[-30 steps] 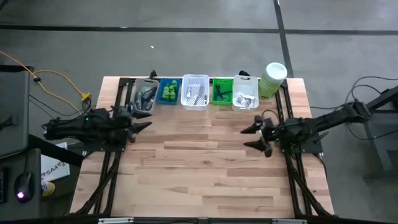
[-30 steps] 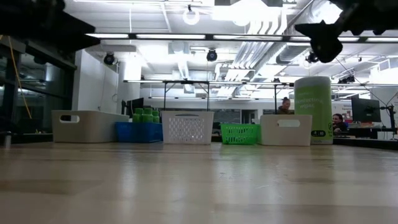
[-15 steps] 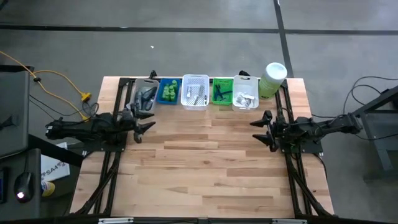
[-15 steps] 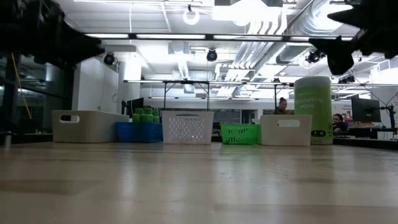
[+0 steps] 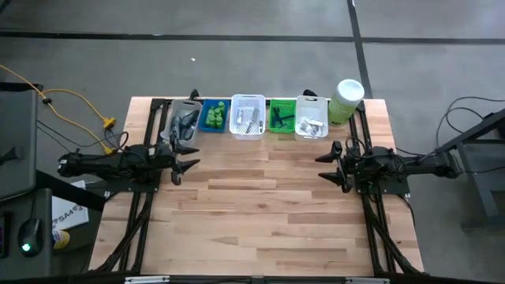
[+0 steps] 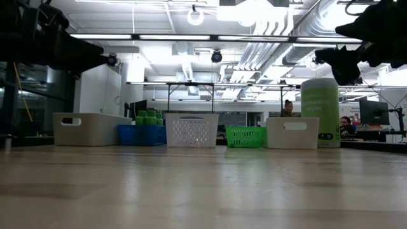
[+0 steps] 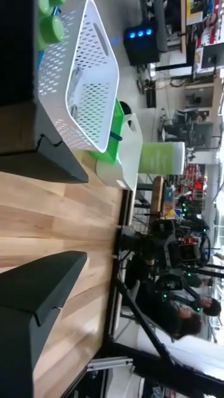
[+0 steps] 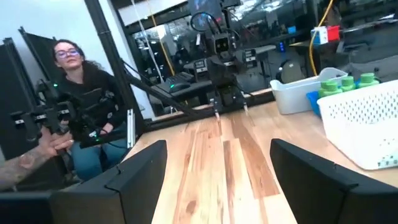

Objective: Pick & Place Travel size toiletries
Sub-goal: Return to Home Position

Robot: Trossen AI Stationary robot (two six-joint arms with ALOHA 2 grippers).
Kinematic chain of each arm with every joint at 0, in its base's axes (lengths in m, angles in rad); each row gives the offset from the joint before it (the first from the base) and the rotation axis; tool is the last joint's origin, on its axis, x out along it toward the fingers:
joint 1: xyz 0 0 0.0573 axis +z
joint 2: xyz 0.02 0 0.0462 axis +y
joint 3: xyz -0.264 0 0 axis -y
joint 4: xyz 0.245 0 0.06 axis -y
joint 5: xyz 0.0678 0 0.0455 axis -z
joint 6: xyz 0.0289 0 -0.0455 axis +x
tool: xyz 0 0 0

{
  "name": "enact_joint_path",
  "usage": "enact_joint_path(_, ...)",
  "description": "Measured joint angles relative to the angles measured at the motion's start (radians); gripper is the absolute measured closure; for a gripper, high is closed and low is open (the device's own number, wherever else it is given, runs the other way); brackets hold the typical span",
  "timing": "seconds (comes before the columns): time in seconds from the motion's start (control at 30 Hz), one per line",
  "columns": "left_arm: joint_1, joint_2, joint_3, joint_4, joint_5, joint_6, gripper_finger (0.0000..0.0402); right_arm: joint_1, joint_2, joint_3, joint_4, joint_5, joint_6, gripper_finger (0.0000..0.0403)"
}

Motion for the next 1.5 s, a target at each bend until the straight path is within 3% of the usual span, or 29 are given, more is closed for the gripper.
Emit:
enact_joint_path(0.13, 0.000, 0.000, -0.001, -0.005, 0.028, 0.006, 0.0213, -0.013, 0.000, 0.000, -0.041, -0.028, 0.012, 0.0123)
enact_joint_path(0.3, 0.000, 0.000, -0.002, -0.026, 0.151, 0.062, 0.0213, -0.016, 0.000, -0.001, -0.098, -0.021, 0.030, 0.0123)
enact_joint_path(0.57, 0.000, 0.005, -0.002, -0.039, 0.216, 0.027, 0.0213, -0.015, 0.000, -0.001, -0.128, -0.013, -0.006, 0.0123)
enact_joint_path(1.5, 0.000, 0.011, -0.003, -0.024, 0.217, 0.026, 0.0213, -0.015, 0.001, -0.002, -0.123, -0.010, -0.041, 0.0123)
